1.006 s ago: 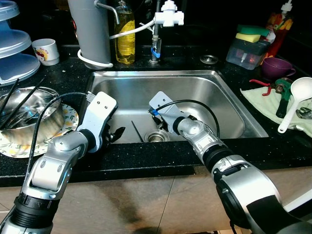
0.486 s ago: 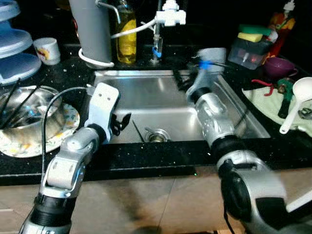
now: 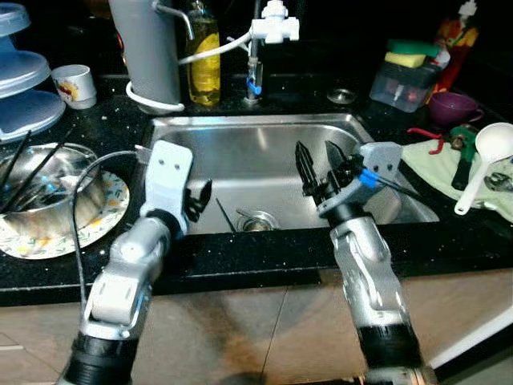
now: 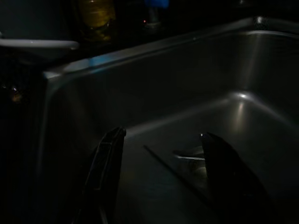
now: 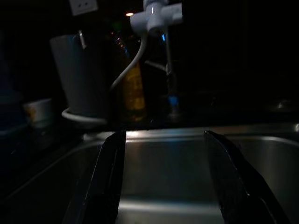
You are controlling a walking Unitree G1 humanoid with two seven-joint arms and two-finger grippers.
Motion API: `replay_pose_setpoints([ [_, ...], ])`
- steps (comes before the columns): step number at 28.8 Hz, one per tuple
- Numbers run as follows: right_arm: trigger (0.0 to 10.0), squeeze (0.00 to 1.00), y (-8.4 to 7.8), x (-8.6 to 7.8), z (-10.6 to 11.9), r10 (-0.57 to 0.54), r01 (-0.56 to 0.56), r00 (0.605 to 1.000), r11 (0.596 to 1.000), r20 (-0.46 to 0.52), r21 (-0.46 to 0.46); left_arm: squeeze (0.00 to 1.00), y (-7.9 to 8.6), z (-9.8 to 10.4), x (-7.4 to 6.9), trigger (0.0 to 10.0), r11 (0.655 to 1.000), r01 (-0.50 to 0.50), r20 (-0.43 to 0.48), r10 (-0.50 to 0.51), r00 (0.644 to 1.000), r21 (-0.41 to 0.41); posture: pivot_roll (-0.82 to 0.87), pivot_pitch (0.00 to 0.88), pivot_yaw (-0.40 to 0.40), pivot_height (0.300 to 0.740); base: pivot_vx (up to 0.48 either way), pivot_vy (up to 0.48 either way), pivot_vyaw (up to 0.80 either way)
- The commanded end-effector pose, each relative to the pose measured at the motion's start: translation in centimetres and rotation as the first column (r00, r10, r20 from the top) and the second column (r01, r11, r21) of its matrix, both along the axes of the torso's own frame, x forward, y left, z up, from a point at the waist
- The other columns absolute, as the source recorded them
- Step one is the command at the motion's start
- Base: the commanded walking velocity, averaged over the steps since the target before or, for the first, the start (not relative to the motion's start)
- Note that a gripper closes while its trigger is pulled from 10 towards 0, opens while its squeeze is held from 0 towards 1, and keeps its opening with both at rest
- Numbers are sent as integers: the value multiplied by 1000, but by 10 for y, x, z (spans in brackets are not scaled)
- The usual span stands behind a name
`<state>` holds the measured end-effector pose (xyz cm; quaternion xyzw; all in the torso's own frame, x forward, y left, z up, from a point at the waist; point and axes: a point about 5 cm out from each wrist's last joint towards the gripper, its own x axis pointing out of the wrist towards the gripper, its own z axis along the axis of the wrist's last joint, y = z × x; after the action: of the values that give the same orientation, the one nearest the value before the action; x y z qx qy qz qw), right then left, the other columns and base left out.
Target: Kitchen organization
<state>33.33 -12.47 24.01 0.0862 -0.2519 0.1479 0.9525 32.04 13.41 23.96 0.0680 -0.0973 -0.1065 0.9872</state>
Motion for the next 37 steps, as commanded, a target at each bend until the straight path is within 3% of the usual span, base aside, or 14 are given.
replay_pose_setpoints([
  [1, 10000, 0, -1, -10, 2, 23, -23, 1000, 1000, 13, 7, 0, -5, -2, -6, 10000, 1000, 9, 29, -8, 1000, -21, -69, 153, -5, 740, 0, 0, 0],
  [8, 10000, 0, -5, -19, 5, 20, -20, 1000, 999, -9, -33, 0, -8, -6, -9, 10000, 1000, 14, 21, -14, 1000, -17, -78, 152, -11, 740, 0, 0, 0],
  [16, 10000, 0, -6, -23, 8, 25, -26, 999, 999, -32, -36, 0, -1, -3, -10, 10000, 999, -18, 48, 20, 999, -40, -77, 147, -24, 740, 0, 0, 0],
  [29, 10000, 0, 4, -29, 0, 56, -59, 994, 998, -97, -24, 0, 1, -3, -15, 10000, 999, -5, 63, 7, 998, -34, -75, 133, -29, 740, 0, 0, 0],
  [37, 10000, 0, 4, -30, 0, 59, -63, 992, 998, -110, -26, 0, 0, -4, -16, 10000, 999, 3, 62, -1, 998, -37, -79, 125, -31, 740, -262, 0, 0],
])
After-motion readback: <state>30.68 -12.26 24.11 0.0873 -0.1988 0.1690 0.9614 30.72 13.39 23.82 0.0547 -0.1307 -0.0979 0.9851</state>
